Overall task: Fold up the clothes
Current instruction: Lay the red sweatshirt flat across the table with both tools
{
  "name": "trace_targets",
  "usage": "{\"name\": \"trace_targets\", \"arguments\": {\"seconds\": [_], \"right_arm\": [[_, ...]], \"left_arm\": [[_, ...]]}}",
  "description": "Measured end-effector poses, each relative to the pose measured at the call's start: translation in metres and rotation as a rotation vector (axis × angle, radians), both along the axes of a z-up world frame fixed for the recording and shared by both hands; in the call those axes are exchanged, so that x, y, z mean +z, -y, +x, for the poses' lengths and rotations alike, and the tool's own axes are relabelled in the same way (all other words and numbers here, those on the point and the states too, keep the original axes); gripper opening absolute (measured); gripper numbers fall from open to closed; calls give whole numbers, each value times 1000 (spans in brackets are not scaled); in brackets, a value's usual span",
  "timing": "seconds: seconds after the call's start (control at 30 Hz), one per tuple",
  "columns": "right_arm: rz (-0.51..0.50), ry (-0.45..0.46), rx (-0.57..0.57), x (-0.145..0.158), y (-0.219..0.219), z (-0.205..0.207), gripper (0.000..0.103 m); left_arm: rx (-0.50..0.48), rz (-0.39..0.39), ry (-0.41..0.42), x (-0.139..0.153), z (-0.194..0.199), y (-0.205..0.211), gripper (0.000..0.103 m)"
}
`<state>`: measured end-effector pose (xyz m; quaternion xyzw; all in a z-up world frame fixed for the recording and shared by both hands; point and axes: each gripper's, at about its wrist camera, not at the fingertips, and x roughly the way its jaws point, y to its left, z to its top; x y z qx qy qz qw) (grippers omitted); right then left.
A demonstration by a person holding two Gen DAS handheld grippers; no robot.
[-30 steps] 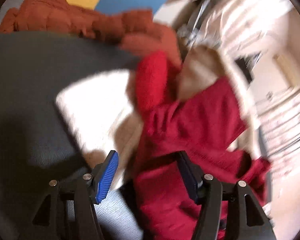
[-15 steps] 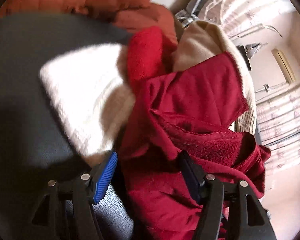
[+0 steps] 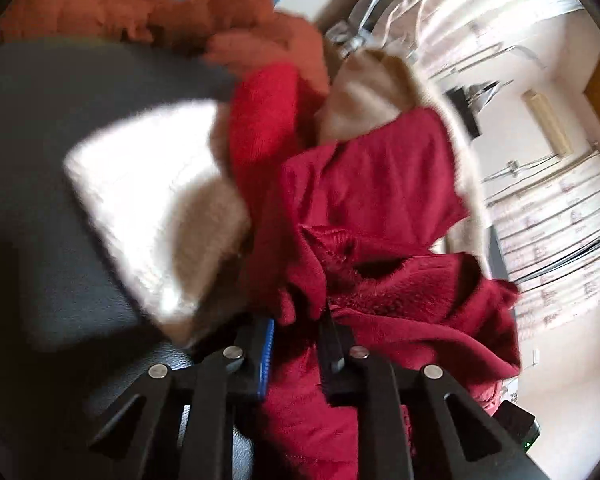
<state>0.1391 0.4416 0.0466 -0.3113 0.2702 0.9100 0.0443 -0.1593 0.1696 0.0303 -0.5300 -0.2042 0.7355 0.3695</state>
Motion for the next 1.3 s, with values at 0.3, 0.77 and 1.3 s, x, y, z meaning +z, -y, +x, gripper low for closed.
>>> {"name": "trace_targets", "arguments": {"seconds": [0.3, 0.77, 1.3], "right_arm": [[55, -130, 157, 59, 72, -13, 16], [87, -152, 554, 41, 285, -167, 15], [238, 34, 601, -30, 379, -193, 49]], "left_arm": [[159, 171, -243, 72, 18, 96, 16], [647, 122, -408, 100, 61, 362, 16], [831, -104, -85, -55, 79, 451, 29]]}}
